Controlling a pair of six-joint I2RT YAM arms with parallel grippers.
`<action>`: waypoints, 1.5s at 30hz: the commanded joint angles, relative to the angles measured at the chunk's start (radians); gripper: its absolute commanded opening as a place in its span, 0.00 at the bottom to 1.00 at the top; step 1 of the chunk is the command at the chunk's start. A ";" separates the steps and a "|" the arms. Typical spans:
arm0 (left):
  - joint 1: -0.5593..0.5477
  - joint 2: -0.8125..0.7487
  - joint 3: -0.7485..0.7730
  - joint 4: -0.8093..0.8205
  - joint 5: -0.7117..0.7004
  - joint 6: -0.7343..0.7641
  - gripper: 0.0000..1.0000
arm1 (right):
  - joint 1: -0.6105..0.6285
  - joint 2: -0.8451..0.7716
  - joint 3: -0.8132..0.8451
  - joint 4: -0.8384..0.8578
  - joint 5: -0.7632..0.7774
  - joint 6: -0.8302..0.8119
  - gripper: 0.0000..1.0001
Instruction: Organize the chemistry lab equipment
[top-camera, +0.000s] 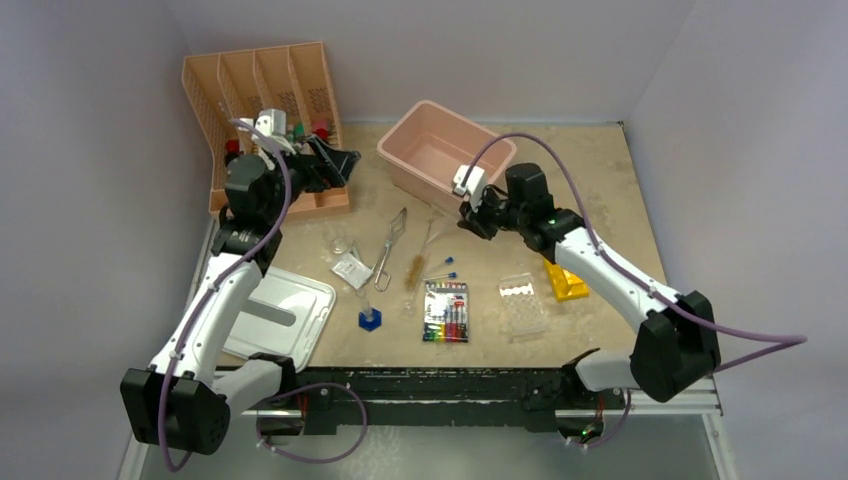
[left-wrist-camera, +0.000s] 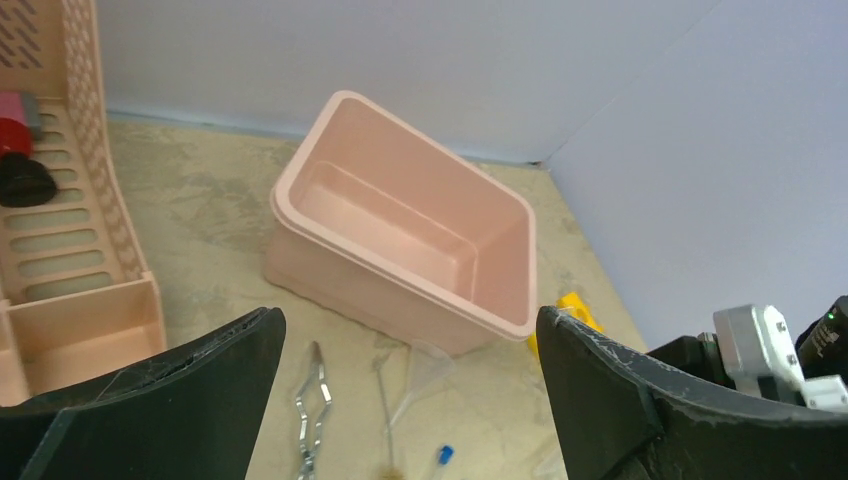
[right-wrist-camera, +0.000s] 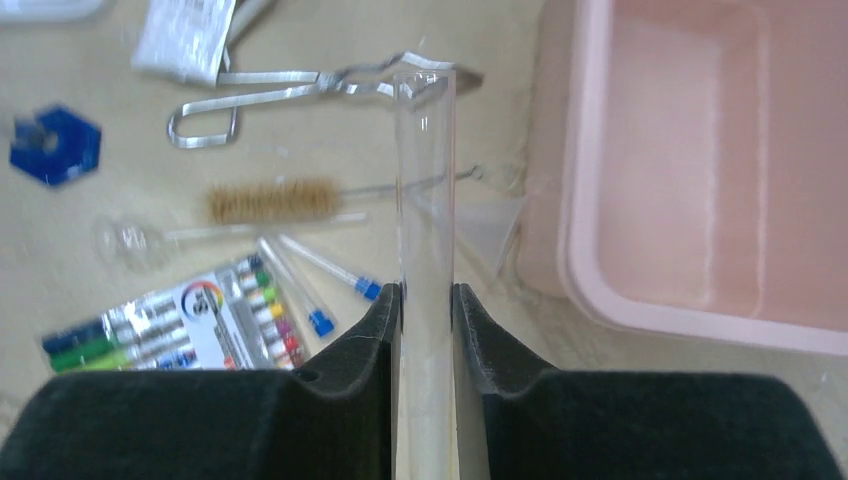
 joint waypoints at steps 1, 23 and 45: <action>-0.023 0.008 -0.038 0.177 0.031 -0.129 0.96 | -0.043 -0.071 -0.027 0.301 -0.028 0.308 0.06; -0.383 0.407 -0.019 0.789 0.170 -0.545 0.87 | -0.089 -0.133 0.059 0.635 0.255 1.246 0.07; -0.440 0.507 0.166 0.521 0.257 -0.318 0.16 | -0.096 -0.115 0.101 0.464 0.164 1.271 0.15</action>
